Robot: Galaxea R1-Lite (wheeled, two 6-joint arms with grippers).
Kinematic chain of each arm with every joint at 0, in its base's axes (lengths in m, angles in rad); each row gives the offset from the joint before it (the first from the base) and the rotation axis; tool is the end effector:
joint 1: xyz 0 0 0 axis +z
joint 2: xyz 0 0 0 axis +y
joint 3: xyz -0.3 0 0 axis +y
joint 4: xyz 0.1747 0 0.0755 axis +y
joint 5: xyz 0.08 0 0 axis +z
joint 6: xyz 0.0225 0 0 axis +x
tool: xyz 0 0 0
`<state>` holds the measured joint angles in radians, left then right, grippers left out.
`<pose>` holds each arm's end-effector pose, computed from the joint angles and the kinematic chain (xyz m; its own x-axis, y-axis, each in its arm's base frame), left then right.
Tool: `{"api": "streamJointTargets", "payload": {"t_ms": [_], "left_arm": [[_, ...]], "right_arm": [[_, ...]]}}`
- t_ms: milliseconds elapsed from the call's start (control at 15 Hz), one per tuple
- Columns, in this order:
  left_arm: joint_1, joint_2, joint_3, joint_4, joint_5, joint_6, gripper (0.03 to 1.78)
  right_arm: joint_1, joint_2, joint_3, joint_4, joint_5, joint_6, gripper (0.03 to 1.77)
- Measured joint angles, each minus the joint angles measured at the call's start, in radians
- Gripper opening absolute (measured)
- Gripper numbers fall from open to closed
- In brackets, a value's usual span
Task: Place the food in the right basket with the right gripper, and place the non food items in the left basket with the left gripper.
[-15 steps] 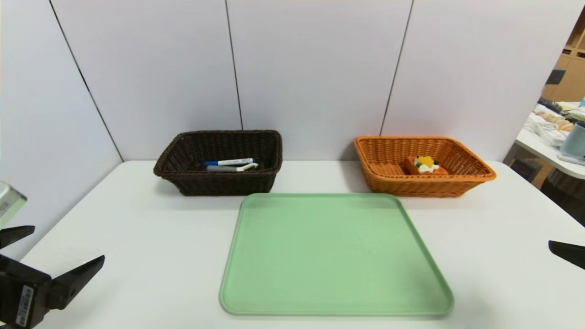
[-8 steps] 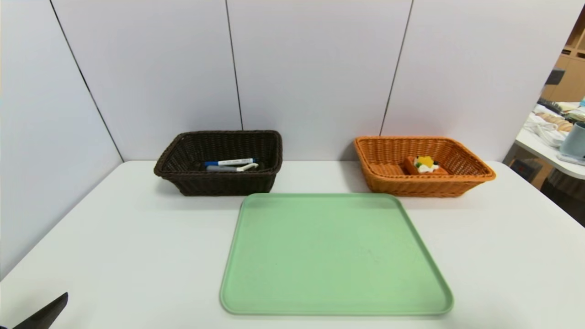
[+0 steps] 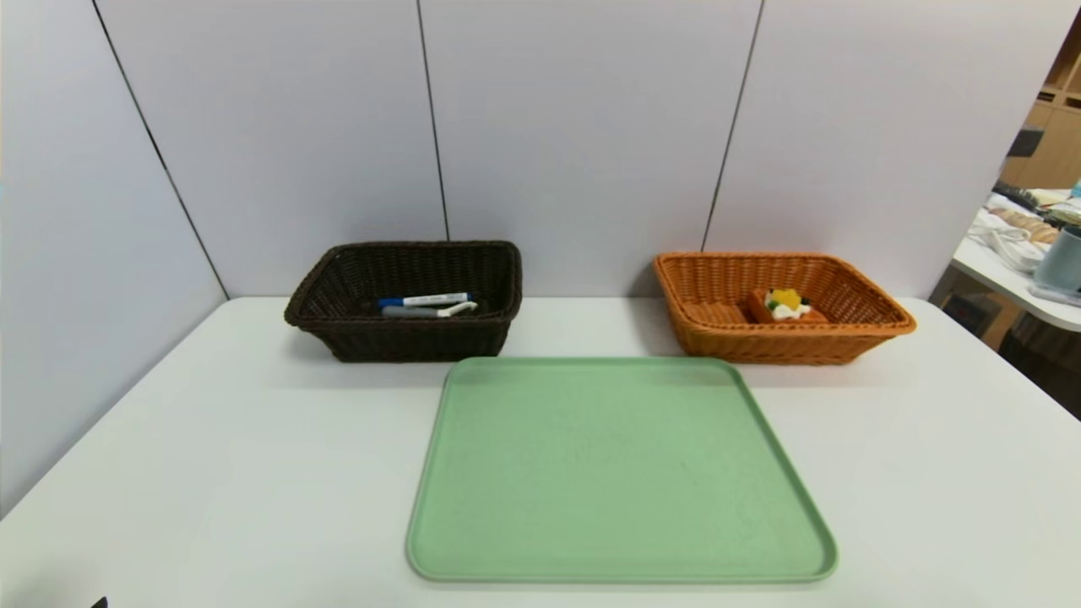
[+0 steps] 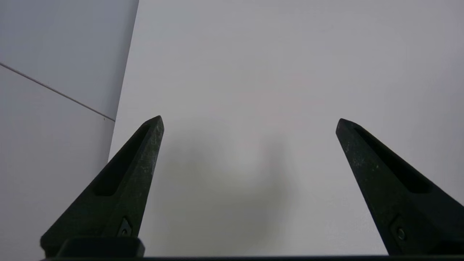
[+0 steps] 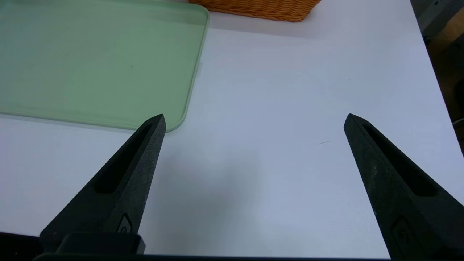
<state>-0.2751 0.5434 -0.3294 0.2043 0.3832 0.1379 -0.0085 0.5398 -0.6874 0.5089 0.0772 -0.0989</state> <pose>0.0236 0.0021 0.1508 0.9172 0.1296 -0.3767 -0.0224 0.9609 0.2760 0.0002 0.0017 0.2184 0.9333 0.0692 -0.3524 -0.0983 0.9930 -0.0652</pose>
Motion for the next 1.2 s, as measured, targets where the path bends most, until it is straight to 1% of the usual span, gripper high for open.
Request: {"api": "streamJointTargets", "payload": {"t_ms": [133,333,467,667,800,1067,1133,1200], "left_arm": [[0.036,-0.034,0.029,0.000,-0.036,0.003,1.69],[0.089,-0.084,0.061,-0.012,-0.064,-0.003,1.69],[0.105,-0.110,0.102,-0.078,-0.070,-0.003,1.69],[0.122,-0.139,0.196,-0.252,-0.074,0.008,1.69],[0.131,-0.157,0.249,-0.327,-0.074,0.017,1.69],[0.156,-0.202,0.310,-0.352,-0.074,0.017,1.69],[0.162,-0.210,0.315,-0.363,-0.074,0.017,1.69],[0.166,-0.218,0.318,-0.370,-0.075,0.018,1.69]], "right_arm": [[-0.009,-0.047,0.016,0.016,0.000,-0.003,1.69],[-0.025,-0.124,0.033,0.036,-0.002,-0.010,1.69],[-0.035,-0.176,0.072,0.019,0.000,-0.010,1.69],[-0.042,-0.239,0.146,-0.065,0.007,-0.009,1.69],[-0.044,-0.257,0.177,-0.111,0.007,-0.004,1.69],[-0.043,-0.272,0.192,-0.122,0.012,-0.004,1.69],[-0.039,-0.277,0.190,-0.131,0.018,-0.003,1.69],[-0.034,-0.285,0.190,-0.141,0.038,-0.005,1.69]]}}
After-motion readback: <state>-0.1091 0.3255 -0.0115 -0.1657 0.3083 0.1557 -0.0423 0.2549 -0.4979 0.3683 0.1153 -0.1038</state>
